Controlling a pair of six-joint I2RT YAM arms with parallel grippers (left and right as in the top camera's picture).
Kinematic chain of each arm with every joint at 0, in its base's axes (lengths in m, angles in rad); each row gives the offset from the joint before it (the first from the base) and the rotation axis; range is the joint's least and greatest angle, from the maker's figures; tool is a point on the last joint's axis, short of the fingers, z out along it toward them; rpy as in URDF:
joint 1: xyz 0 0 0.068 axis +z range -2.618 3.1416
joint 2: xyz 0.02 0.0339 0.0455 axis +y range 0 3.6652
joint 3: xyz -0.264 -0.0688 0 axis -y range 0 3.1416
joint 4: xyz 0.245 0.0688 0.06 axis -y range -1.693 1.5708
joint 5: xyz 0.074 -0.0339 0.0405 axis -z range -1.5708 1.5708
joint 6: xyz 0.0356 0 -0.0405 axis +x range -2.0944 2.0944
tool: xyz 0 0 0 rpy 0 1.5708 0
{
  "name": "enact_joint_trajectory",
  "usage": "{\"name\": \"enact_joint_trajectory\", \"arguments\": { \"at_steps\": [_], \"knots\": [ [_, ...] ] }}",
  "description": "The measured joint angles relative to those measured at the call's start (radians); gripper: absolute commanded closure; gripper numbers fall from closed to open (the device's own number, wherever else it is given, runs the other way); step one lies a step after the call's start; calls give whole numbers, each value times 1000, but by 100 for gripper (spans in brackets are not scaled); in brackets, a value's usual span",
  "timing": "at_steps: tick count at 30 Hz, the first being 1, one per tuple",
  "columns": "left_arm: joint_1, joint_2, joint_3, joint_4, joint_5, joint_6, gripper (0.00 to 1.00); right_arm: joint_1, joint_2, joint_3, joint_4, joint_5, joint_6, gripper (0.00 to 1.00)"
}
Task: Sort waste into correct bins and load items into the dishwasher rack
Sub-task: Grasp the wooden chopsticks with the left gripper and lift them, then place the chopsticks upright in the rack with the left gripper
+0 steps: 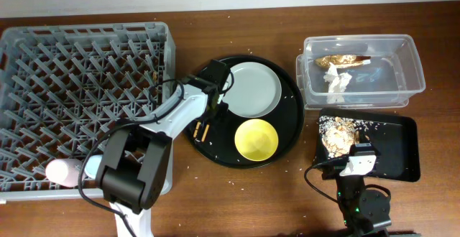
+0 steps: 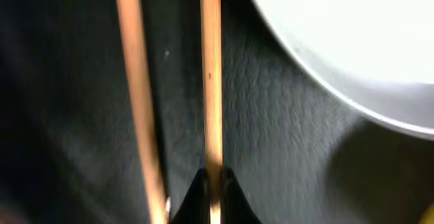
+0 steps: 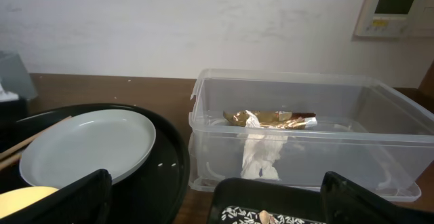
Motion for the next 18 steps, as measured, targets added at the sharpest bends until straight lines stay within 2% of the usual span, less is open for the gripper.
{"name": "enact_joint_trajectory", "arguments": {
  "at_steps": [2,5,8,11,13,14,15,17,18],
  "knots": [
    [9,-35,66,-43,2,0,100,0,0,0,0,0,0,1],
    [74,-179,230,-198,1,-11,100,0,0,0,0,0,0,2],
    [223,-258,257,-339,-29,-108,100,0,0,0,0,0,0,2],
    [348,-255,211,-325,-29,-158,100,0,0,0,0,0,1,1],
    [366,-254,73,-233,-8,-158,100,0,-1,0,0,0,0,2],
    [365,-251,9,-203,2,-157,98,0,-1,0,0,0,0,2],
    [365,-245,-30,-185,8,-156,87,0,-1,0,0,0,0,2],
    [365,-244,-28,-194,58,-114,77,0,-1,0,0,0,0,2],
    [365,-246,-17,-214,65,-94,67,0,-1,0,0,0,0,1]
  ]
}}
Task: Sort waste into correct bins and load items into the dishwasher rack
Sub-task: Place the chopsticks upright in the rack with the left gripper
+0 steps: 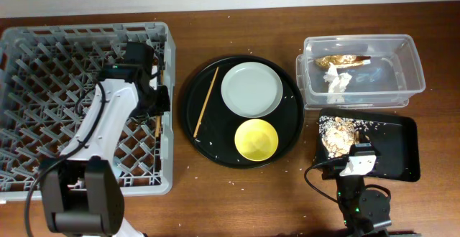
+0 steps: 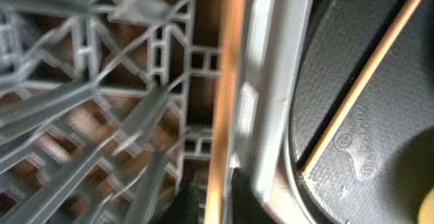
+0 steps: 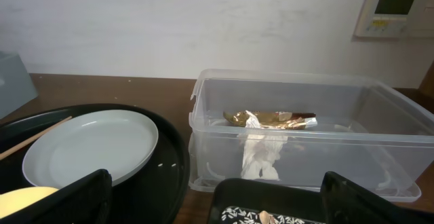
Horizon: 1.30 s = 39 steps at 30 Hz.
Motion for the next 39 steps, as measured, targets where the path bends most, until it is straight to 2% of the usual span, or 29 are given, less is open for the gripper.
{"name": "enact_joint_trajectory", "arguments": {
  "at_steps": [1,2,3,4,5,7,8,10,15,16,17,18,19,21,23,26,27,28,29,30,32,34,35,36,38,39],
  "knots": [
    [10,-13,29,-15,31,24,59,0,0,0,0,0,0,1],
    [4,-31,49,-13,47,45,55,0,0,0,0,0,0,2],
    [-10,-61,64,-3,61,69,55,0,0,0,0,0,-1,2],
    [-33,-92,73,2,61,85,63,0,0,0,0,0,0,2],
    [-58,-102,76,6,61,95,78,0,0,0,0,0,0,2],
    [-135,-98,74,37,61,110,84,0,0,0,0,0,0,2],
    [-178,-88,70,81,56,112,84,0,0,0,0,0,0,2],
    [-266,-17,51,147,42,113,61,0,0,0,0,0,0,2],
    [-322,264,22,241,21,117,61,0,0,0,0,0,0,1],
    [-324,275,21,253,6,117,62,0,0,0,0,0,0,1],
    [-326,275,21,268,-18,117,71,0,0,0,0,0,0,2],
    [-326,275,21,268,-27,117,73,0,0,0,0,0,0,1],
    [-326,275,21,256,-24,121,73,0,0,0,0,0,0,2],
    [-326,275,29,203,-18,112,65,0,0,0,0,0,0,2],
    [-326,239,54,185,-24,98,65,0,0,0,0,0,0,1],
    [-326,208,56,207,-106,99,65,0,0,0,0,0,0,2],
    [-326,220,55,216,-117,102,70,0,0,0,0,0,0,2],
    [-326,261,55,243,-126,103,80,0,0,0,0,0,0,2],
    [-326,304,58,255,-129,113,96,0,0,0,0,0,-1,2],
    [-326,307,58,260,-124,121,100,0,0,0,0,-3,0,1],
    [-329,307,63,246,-113,129,100,0,0,0,0,-3,0,1],
    [-329,309,112,115,-109,113,100,0,0,0,-1,-3,0,2],
    [-328,282,198,5,-109,109,100,0,1,0,0,-3,0,2],
    [-326,249,235,-23,-109,94,100,0,1,0,0,-3,0,2],
    [-298,92,273,-62,-116,44,100,0,1,0,0,-3,0,2],
    [-231,8,291,-106,-134,21,100,0,1,0,0,-3,0,2]
  ]
}}
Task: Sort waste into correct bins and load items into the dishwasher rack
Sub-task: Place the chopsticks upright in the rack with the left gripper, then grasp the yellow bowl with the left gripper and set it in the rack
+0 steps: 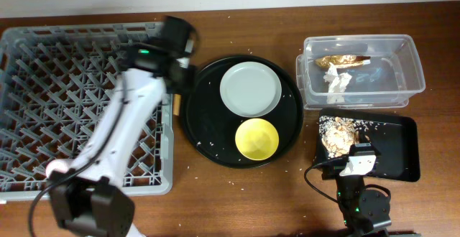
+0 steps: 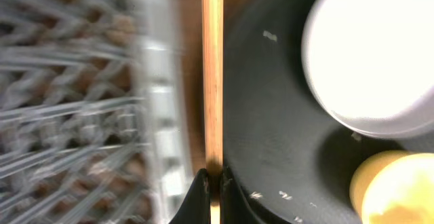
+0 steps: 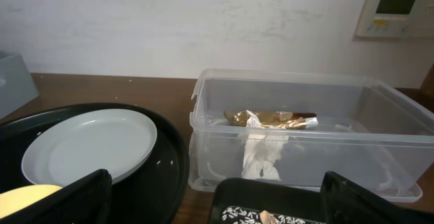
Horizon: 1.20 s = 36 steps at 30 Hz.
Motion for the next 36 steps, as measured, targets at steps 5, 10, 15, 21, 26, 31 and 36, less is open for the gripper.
{"name": "enact_joint_trajectory", "arguments": {
  "at_steps": [5,10,15,21,26,31,36],
  "knots": [
    [231,27,-183,46,6,-50,100,0,0,0,0,0,0,2],
    [229,27,-181,2,82,3,58,0,0,0,0,0,0,2],
    [135,-81,-84,-21,191,13,59,0,0,0,0,0,-1,2],
    [-257,79,-253,206,327,24,62,0,0,0,0,0,0,2],
    [-263,293,-257,217,457,13,100,0,0,0,0,0,-1,2],
    [-210,222,-102,-36,145,-16,100,0,0,0,0,0,0,2],
    [-27,33,-25,-64,-727,-98,100,0,0,0,0,0,0,2]
  ]
}}
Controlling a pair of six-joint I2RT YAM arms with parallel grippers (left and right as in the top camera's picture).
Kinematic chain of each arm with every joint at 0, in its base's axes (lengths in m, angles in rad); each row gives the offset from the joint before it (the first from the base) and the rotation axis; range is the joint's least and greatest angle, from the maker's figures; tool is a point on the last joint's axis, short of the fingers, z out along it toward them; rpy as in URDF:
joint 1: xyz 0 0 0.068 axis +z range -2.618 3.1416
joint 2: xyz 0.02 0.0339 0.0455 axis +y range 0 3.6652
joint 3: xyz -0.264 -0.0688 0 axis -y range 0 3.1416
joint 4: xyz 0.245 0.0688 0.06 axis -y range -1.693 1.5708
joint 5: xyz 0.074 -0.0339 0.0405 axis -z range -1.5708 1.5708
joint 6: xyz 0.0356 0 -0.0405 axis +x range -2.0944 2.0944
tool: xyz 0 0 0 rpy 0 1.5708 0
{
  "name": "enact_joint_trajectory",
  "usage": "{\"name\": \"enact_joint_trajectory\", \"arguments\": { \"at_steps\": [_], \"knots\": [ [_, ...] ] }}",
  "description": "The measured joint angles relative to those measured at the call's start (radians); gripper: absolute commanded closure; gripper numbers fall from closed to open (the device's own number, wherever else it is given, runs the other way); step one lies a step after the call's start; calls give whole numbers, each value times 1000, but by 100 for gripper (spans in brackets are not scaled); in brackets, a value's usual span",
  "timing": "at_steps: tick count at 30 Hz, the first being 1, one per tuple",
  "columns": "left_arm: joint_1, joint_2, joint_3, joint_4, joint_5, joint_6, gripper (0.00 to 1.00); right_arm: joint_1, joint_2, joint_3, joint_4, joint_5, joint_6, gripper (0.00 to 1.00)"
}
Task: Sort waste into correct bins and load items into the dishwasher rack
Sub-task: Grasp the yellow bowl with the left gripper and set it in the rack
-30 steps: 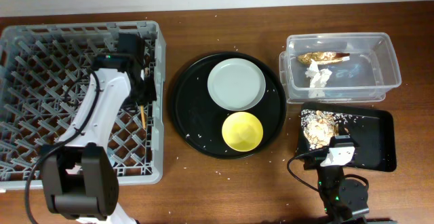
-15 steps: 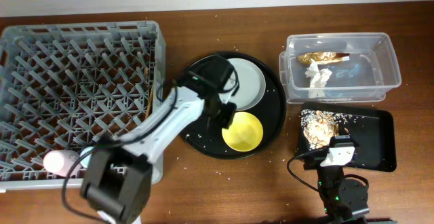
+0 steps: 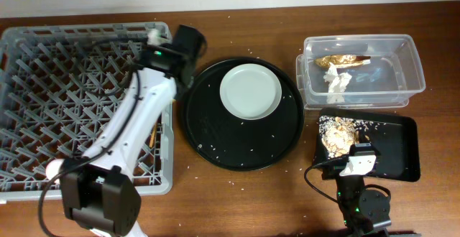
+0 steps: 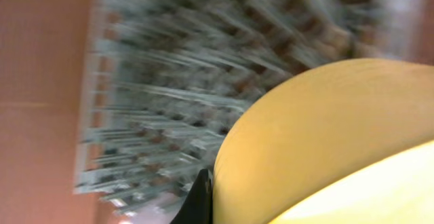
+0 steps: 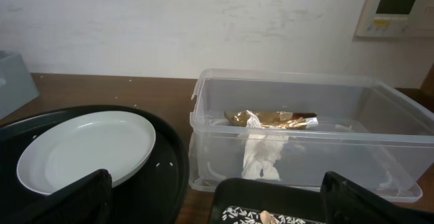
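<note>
A yellow bowl (image 4: 325, 142) fills the lower right of the left wrist view, with my left gripper (image 4: 211, 203) shut on its rim and the grey dishwasher rack (image 4: 203, 68) blurred behind it. Seen from overhead, the left gripper (image 3: 185, 49) is at the rack's (image 3: 43, 79) far right corner and the bowl does not show. Chopsticks (image 3: 153, 133) lie in the rack near its right wall. A white plate (image 3: 249, 91) sits on the round black tray (image 3: 237, 140). My right gripper (image 5: 217, 203) rests open at the front right.
At the back right stands a clear plastic bin (image 3: 384, 64) holding a gold wrapper and crumpled tissue. In front of it, a black rectangular tray (image 3: 392, 151) holds rice and food scraps. Rice grains dot the round tray and the table.
My left gripper then held a chopstick between rack and tray, with the yellow bowl on the tray. Now it is shut on the bowl at the rack's far right corner.
My left gripper was shut on one of two chopsticks on the round tray. Then it held that one inside the rack's right wall, the other still on the tray. Then it held a chopstick beside the rack, none left on the tray. Now it holds the yellow bowl.
</note>
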Motion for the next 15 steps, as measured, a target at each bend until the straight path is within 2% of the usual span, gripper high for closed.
{"name": "enact_joint_trajectory", "arguments": {
  "at_steps": [4,7,9,12,15],
  "knots": [
    [201,0,-33,148,-273,-16,100,0,0,0,0,0,0,2],
    [256,16,-45,200,-327,-17,100,0,0,0,0,0,0,1],
    [290,114,-46,223,-356,-17,100,0,0,0,0,0,0,1],
    [294,209,-49,225,-369,-21,100,0,0,0,0,0,-1,2],
    [219,249,-32,225,-387,-34,99,0,0,0,0,0,0,2]
  ]
}}
